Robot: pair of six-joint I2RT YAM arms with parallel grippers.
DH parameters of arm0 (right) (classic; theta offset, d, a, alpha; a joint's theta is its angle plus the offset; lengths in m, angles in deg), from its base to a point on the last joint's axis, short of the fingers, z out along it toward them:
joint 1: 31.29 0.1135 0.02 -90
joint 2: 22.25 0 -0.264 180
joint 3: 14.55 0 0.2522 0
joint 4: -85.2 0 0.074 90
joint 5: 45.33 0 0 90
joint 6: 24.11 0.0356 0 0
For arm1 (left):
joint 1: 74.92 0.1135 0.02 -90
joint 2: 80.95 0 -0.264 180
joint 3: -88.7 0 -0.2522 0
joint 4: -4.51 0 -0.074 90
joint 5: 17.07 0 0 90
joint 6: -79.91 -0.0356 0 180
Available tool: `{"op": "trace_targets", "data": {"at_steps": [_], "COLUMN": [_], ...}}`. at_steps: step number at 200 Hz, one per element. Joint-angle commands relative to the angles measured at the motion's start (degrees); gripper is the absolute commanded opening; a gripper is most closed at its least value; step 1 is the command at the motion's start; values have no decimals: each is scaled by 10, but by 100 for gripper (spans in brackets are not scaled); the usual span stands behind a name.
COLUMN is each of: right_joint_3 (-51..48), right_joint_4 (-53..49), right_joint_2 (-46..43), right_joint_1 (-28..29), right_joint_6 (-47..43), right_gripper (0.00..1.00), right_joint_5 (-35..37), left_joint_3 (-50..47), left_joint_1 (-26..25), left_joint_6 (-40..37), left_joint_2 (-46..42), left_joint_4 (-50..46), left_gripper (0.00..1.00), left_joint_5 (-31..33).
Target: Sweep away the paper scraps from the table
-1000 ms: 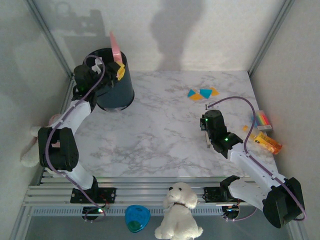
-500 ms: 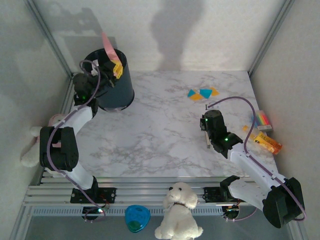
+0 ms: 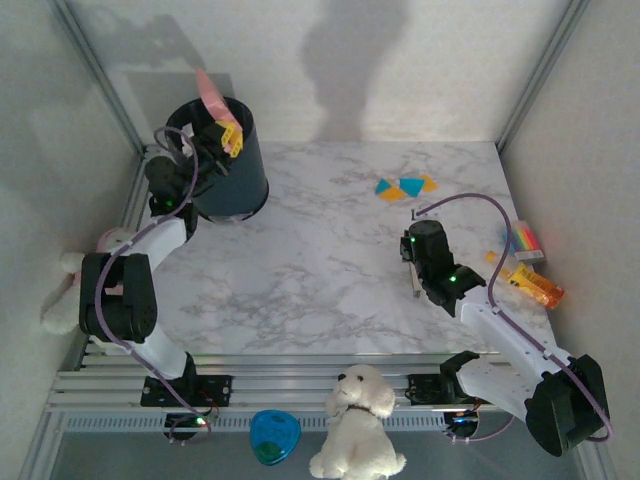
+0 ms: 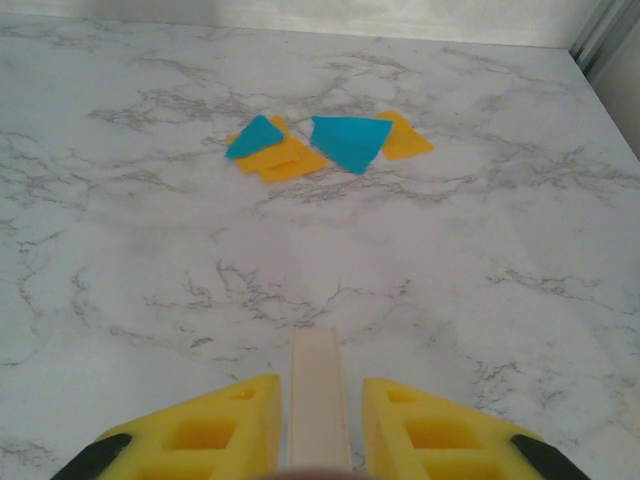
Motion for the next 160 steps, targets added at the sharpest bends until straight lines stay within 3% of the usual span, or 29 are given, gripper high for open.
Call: {"op": "trace_targets", "data": {"at_steps": [1, 54, 85, 160], "right_joint_3": [12, 5, 5, 2], "right_joint_4": [8, 30, 39, 63], "right_joint_2": [-7, -8, -4, -11], "right_joint_1": [-2, -2, -3, -11], "right_joint_6": [3, -12, -13, -20], "right_gripper": [0, 0, 0, 0], "right_joint_5": [-1, -27, -33, -28], "left_joint_3": [25, 127, 196, 362], "left_joint_1": [4, -1, -24, -153], "left_joint_6": [-85, -384, -540, -838], "left_joint_2": [-40, -87, -90, -23], "left_joint_4": [-63, -432, -594, -900], "left_gripper": [0, 0, 0, 0], "left_joint_5": [-3, 22, 61, 205]}}
